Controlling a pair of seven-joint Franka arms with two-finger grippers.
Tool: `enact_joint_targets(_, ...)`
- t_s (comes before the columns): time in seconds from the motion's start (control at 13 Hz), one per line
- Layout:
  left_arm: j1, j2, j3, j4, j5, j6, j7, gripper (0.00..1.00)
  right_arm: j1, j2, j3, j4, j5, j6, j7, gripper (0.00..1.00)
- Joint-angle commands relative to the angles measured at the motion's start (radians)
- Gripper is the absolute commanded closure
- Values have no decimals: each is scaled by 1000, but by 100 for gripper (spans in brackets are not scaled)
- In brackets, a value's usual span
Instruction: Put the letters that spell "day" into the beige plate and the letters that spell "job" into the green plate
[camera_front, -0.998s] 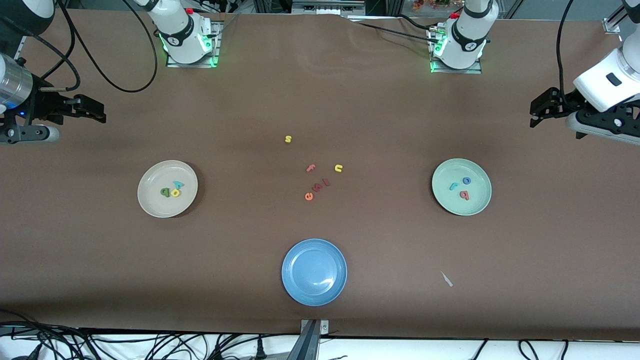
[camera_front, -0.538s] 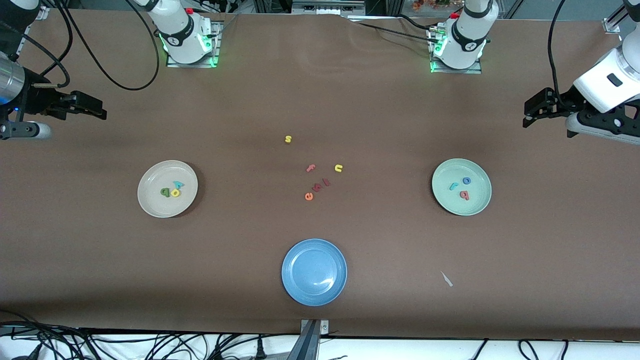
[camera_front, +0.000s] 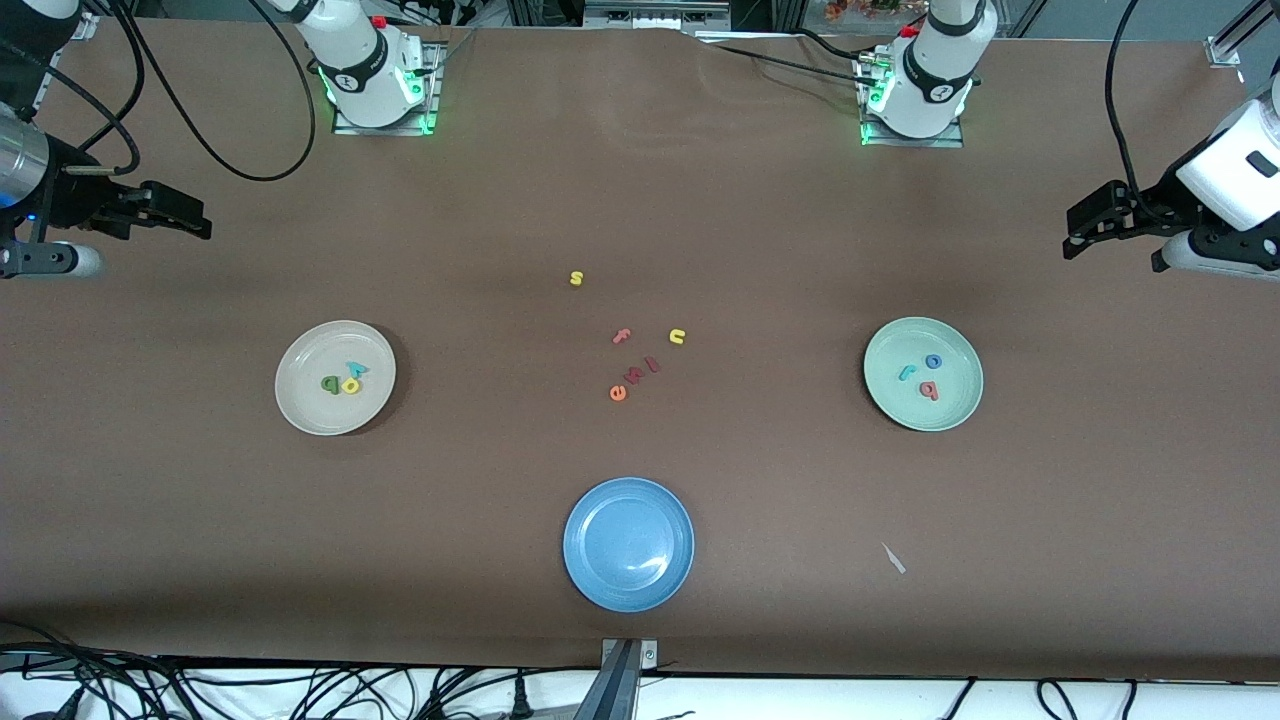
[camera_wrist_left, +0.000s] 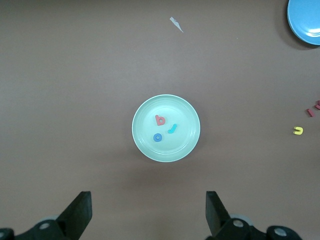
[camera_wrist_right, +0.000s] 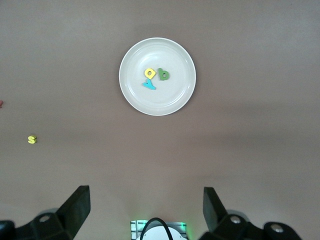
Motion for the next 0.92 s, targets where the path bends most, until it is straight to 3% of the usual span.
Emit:
enact_joint_targets(0.0, -8, -1, 11, 15, -15, -21, -7, 0, 5, -19, 3, -10, -27, 8, -28, 0)
enact_joint_targets(0.84, 2, 7, 13, 13, -17, -66, -48, 0, 8, -1, 3, -7, -42, 12, -28, 0)
